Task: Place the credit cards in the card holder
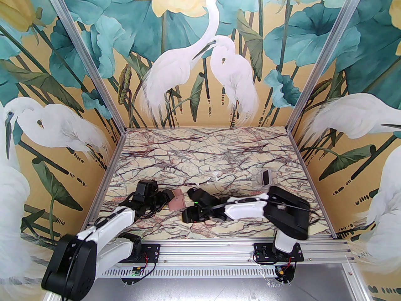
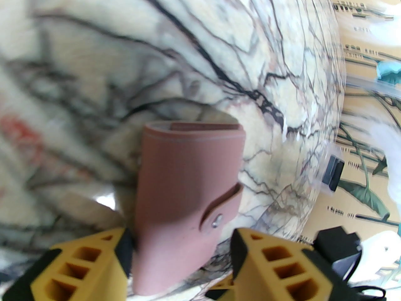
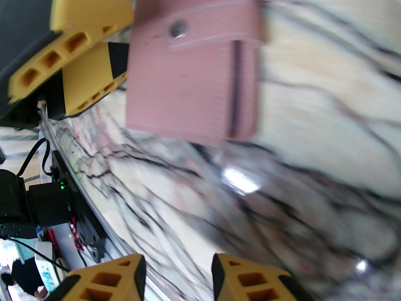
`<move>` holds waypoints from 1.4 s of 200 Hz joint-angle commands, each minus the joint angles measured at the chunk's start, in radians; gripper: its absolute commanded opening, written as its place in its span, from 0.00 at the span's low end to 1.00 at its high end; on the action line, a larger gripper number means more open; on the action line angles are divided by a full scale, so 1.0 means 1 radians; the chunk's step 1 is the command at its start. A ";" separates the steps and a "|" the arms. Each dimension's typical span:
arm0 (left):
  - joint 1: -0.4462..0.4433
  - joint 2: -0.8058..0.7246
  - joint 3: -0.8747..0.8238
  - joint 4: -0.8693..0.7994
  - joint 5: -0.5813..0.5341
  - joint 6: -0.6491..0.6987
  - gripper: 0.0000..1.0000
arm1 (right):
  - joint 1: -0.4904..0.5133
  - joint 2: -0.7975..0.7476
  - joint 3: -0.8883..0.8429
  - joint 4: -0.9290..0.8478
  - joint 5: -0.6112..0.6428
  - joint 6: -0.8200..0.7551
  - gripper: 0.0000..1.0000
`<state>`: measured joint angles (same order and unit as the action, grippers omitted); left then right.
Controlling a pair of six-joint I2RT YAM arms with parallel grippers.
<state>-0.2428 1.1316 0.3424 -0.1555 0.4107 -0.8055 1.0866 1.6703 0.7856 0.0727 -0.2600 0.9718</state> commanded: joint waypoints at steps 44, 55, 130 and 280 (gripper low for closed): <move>-0.043 0.174 0.107 0.137 0.083 0.115 0.29 | -0.118 -0.157 -0.053 -0.078 0.123 -0.018 0.41; -0.082 0.215 0.131 0.157 0.086 0.117 0.27 | -0.135 -0.177 -0.062 -0.089 0.129 -0.017 0.41; -0.367 0.350 0.221 0.265 0.016 -0.023 0.17 | -0.224 -0.291 -0.099 -0.244 0.203 -0.018 0.40; -0.386 0.161 0.244 -0.106 -0.228 -0.056 0.56 | -0.324 -0.016 0.070 -0.259 0.056 -0.146 0.49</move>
<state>-0.6491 1.2694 0.6037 -0.1963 0.1974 -0.8505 0.7700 1.6165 0.8310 -0.2173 -0.1673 0.8425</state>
